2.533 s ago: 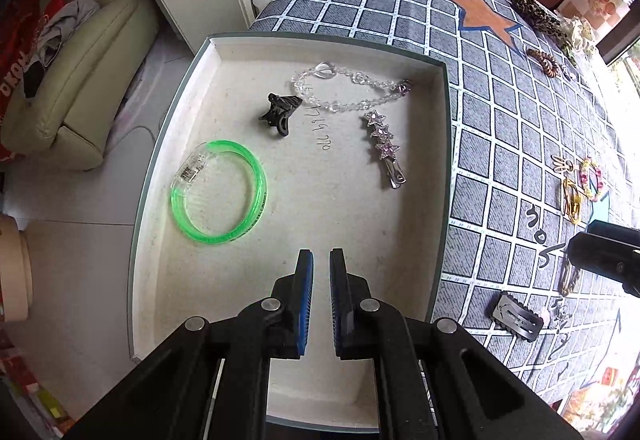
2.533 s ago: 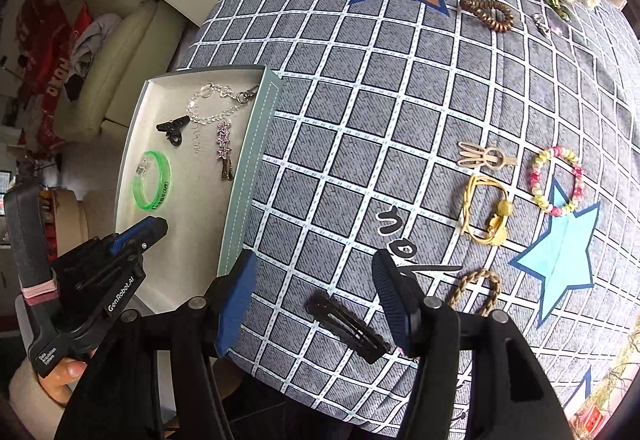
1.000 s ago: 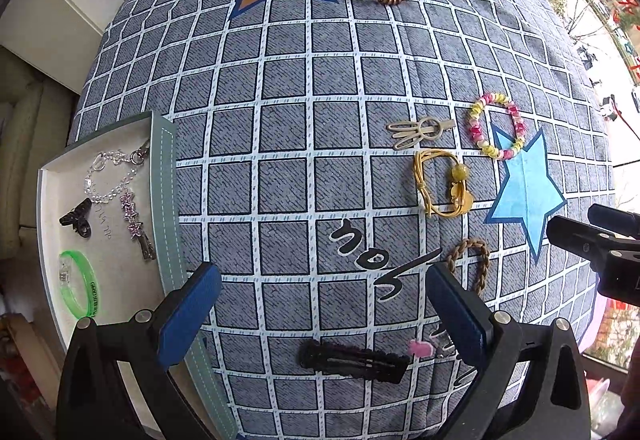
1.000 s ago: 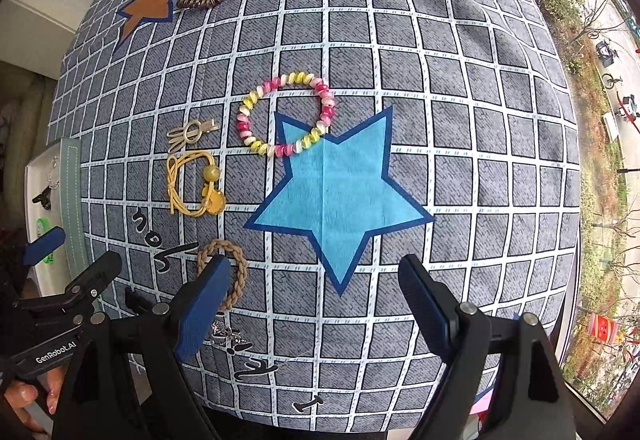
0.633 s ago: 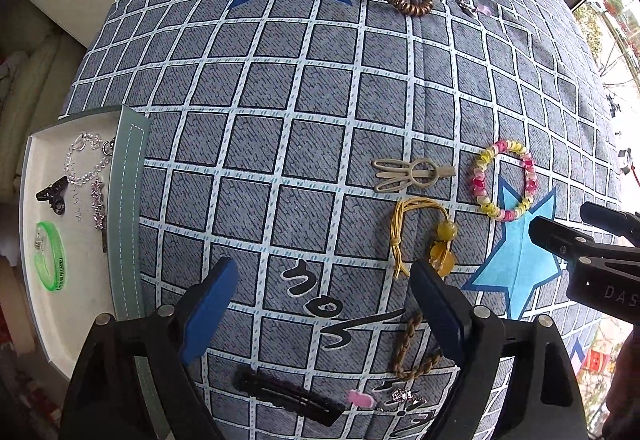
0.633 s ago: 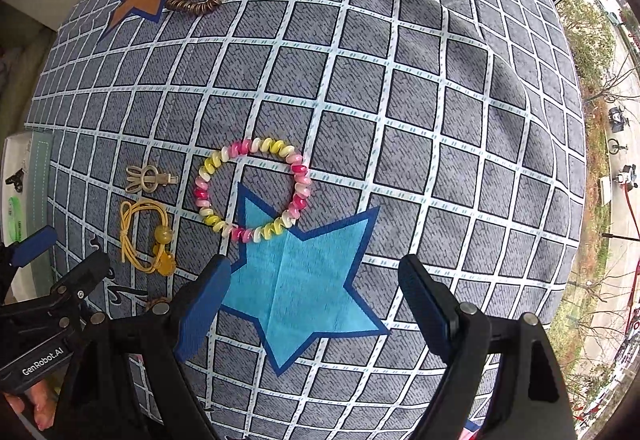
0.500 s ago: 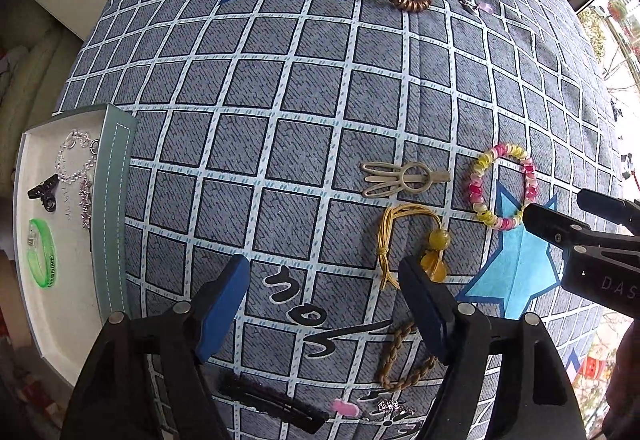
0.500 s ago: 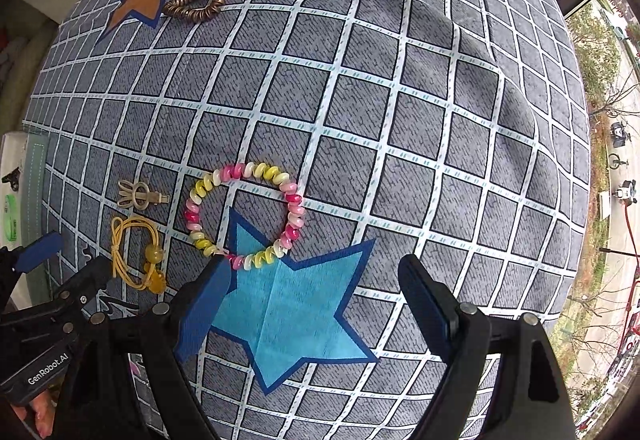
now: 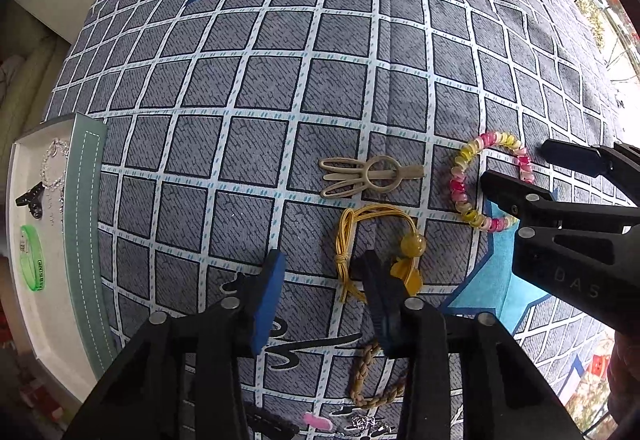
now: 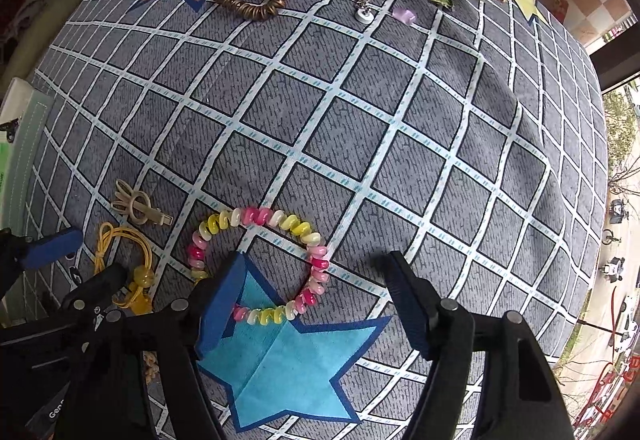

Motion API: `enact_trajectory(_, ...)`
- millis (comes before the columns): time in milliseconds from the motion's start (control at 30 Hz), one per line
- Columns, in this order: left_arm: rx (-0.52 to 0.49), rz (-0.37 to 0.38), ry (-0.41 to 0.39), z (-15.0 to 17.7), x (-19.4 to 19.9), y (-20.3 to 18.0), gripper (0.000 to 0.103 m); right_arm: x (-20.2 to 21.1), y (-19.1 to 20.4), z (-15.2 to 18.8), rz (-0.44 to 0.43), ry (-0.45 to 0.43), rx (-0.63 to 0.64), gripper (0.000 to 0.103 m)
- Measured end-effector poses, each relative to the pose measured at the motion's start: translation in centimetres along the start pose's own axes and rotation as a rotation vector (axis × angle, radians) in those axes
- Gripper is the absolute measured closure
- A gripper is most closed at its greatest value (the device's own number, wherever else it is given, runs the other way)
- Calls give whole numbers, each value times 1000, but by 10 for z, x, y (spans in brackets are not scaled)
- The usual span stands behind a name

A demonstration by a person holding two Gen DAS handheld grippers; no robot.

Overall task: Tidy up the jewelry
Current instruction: 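Grasp the pink-and-yellow beaded bracelet with the right tool while the left tool grasps the yellow cord bracelet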

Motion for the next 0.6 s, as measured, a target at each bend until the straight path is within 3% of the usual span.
enact_trajectory(100, -15, 23, 7, -6, 5, -18, 90, 2, 13, 0, -7, -8, 26, 46)
enact_trajectory(133, -13, 37, 9, -7, 10, -21, 90, 3, 17, -1, -9, -10, 30, 51)
enact_trajectory(167, -9, 54, 8, -7, 14, -22, 90, 0, 25, -3, -9, -14, 29, 68)
enact_trajectory(200, -3, 70, 5, -6, 17, -23, 90, 2, 24, -2, -11, -17, 23, 92)
enact_trajectory(600, 35, 114, -35, 0, 43, -19, 90, 21, -2, -2, -144, -34, -118, 94)
Point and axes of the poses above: each gripper's, at about its wrist camera, not at the fingertips, and x roughly against the way its jaws point, y to its left, z to its underside, the point moved 5 cm from there along -x, roughly the way its jaws point, and after that the axes turned 2 degrees about y, right-handed, at the moved point
